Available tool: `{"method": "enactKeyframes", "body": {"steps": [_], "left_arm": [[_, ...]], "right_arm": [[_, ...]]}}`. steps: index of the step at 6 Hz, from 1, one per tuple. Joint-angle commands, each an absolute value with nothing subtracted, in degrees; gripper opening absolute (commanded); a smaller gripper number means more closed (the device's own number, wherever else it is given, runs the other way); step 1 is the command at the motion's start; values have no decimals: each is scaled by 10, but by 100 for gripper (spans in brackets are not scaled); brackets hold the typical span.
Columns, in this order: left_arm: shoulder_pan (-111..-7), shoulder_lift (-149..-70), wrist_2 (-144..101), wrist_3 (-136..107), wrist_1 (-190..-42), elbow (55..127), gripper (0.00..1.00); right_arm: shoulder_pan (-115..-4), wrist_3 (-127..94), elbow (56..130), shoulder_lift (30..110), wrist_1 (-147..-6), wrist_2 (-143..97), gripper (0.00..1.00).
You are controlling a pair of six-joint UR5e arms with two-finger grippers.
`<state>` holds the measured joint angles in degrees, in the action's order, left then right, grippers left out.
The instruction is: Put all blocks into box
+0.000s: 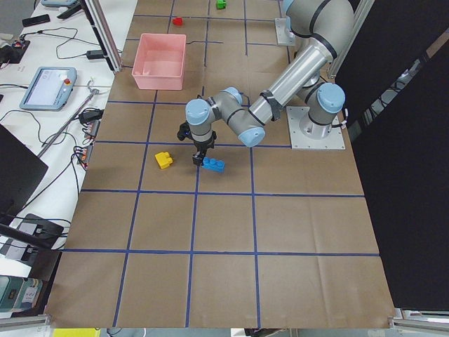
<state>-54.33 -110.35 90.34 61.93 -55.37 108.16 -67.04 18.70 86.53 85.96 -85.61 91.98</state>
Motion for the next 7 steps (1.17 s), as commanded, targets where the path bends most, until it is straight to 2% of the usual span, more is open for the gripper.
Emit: {"method": "enactKeyframes", "body": {"steps": [1, 2, 3, 4, 5, 6, 7], "left_arm": [[-542, -1122, 905, 618, -539, 1089, 89], [-542, -1126, 910, 618, -539, 1089, 50], [-542, -1126, 920, 613, -539, 1085, 6], [-543, -1126, 922, 585, -541, 1077, 0], [-554, -1126, 918, 547, -546, 1058, 0], [-580, -1123, 912, 529, -562, 1024, 0], [-651, -1126, 911, 464, -610, 960, 0]], "right_arm": [[-565, 317, 869, 846, -878, 942, 100], [-533, 369, 870, 817, -904, 943, 100], [-518, 380, 870, 774, -940, 944, 100], [-517, 382, 871, 740, -960, 944, 100], [-517, 381, 888, 724, -976, 942, 100], [-513, 385, 939, 722, -1042, 942, 99], [-507, 421, 997, 721, -1115, 944, 99]]}}
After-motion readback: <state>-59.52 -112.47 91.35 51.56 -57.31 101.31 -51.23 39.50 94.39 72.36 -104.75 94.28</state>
